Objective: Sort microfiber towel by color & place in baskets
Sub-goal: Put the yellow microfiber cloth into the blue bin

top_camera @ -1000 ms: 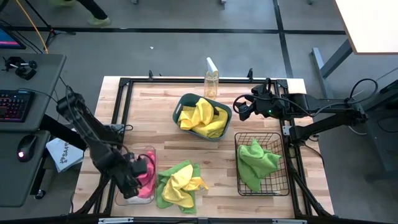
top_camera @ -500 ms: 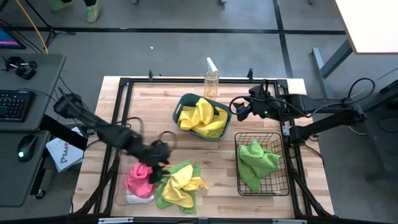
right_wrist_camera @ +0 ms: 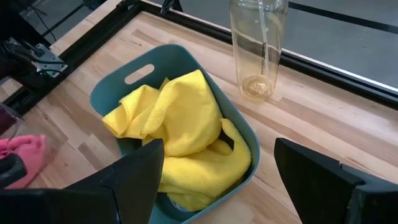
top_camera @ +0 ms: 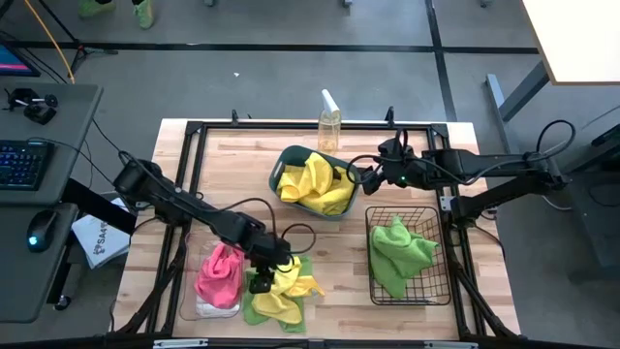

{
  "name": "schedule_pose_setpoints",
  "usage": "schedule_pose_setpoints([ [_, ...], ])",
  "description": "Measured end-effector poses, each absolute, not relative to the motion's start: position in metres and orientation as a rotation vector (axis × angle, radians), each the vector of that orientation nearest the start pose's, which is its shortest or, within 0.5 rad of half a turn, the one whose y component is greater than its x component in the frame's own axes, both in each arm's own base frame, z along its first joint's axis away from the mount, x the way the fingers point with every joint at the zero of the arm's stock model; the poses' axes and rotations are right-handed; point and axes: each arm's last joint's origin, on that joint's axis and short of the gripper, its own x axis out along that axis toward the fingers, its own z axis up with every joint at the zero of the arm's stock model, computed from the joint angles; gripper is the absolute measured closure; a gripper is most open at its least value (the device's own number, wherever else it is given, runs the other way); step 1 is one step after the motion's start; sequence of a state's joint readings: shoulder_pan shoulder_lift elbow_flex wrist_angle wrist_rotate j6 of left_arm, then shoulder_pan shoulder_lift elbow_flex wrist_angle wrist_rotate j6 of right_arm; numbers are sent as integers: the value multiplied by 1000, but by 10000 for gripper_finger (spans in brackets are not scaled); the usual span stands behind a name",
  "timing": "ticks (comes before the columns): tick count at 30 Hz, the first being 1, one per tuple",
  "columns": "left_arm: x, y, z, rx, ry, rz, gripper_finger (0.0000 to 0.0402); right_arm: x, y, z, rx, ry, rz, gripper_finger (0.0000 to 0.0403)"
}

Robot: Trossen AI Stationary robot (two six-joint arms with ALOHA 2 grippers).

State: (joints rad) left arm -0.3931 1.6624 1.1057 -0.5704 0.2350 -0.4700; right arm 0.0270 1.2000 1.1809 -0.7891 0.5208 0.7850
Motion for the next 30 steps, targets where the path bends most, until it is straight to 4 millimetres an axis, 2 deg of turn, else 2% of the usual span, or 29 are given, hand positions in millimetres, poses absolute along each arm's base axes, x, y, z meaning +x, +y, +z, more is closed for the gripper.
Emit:
schedule_pose_setpoints([
  [6,303,-130,186,-295,1257,-145,197,235,-8,338,502,556,-736,100],
  [14,302,-132,188,-320,1261,-155,204,235,-8,338,484,562,-730,100],
  [17,300,-135,188,-312,1264,-161,248,235,-8,338,483,562,-732,100],
  [20,299,-139,188,-294,1265,-179,350,235,-8,338,483,562,-732,100],
  [22,297,-140,190,-277,1266,-193,385,235,-8,338,483,561,-732,100],
  [25,293,-133,215,-261,1245,-196,395,234,-8,341,492,540,-725,100],
  [28,292,-118,264,-215,1095,-178,398,231,-8,350,507,472,-694,100],
  [30,290,-106,302,-140,932,-144,400,226,-8,360,502,406,-665,100],
])
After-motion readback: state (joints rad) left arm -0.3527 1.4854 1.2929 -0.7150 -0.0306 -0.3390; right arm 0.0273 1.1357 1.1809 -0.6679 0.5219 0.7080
